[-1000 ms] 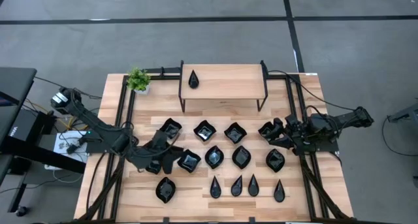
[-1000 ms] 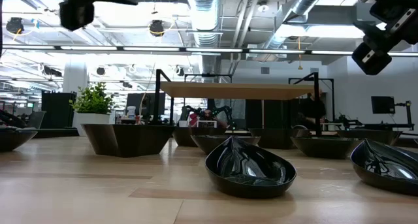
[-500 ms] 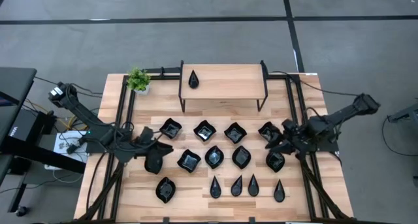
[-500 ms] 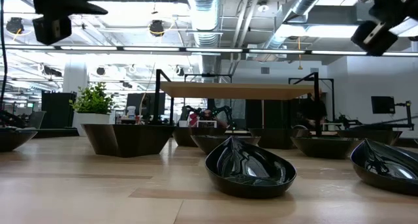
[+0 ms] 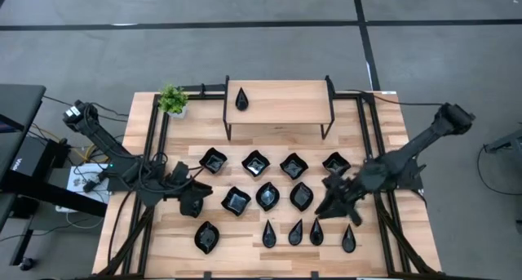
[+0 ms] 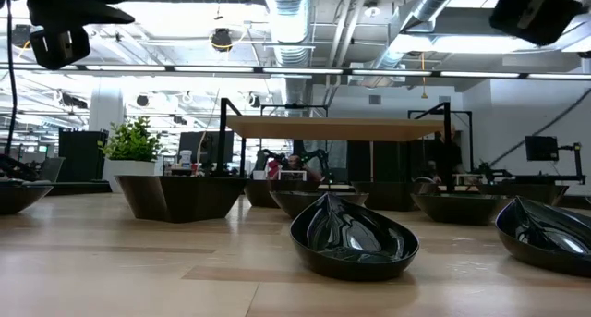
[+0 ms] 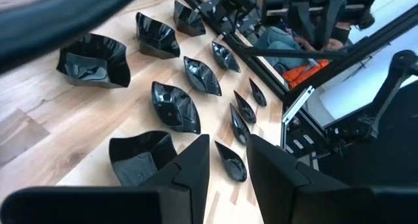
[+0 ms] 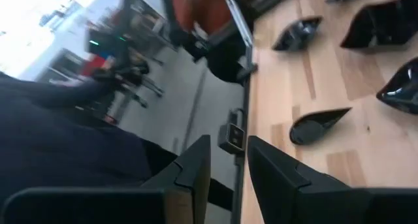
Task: Pick & Place Mini shaped plates
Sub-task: Stack the black drop shaped plate on top of the black drop shaped plate on the shelf
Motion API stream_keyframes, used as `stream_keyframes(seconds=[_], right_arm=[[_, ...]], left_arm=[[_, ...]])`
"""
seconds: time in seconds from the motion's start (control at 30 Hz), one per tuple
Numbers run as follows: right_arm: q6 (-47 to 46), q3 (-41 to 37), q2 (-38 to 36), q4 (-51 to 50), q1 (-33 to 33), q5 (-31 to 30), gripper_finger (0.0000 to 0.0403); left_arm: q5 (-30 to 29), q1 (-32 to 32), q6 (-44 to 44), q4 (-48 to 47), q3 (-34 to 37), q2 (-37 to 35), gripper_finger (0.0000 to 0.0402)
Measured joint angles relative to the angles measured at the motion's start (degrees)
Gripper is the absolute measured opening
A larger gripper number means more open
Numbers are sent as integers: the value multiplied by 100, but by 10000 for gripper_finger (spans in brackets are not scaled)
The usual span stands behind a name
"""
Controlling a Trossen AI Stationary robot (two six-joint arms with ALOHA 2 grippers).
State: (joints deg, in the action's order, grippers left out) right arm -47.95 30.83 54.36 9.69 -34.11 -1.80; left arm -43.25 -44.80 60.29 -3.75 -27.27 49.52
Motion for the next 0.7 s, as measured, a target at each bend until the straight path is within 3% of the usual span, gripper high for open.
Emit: stream_keyframes(seconds=[0.4, 0.7], right_arm=[[108, 1632, 2362, -540, 207, 112, 97], [276, 2941, 3626, -1379, 317, 179, 97]], left_arm=[[2, -376, -435, 0, 0, -90, 103], [0, -845, -1106, -4, 0, -704, 103]])
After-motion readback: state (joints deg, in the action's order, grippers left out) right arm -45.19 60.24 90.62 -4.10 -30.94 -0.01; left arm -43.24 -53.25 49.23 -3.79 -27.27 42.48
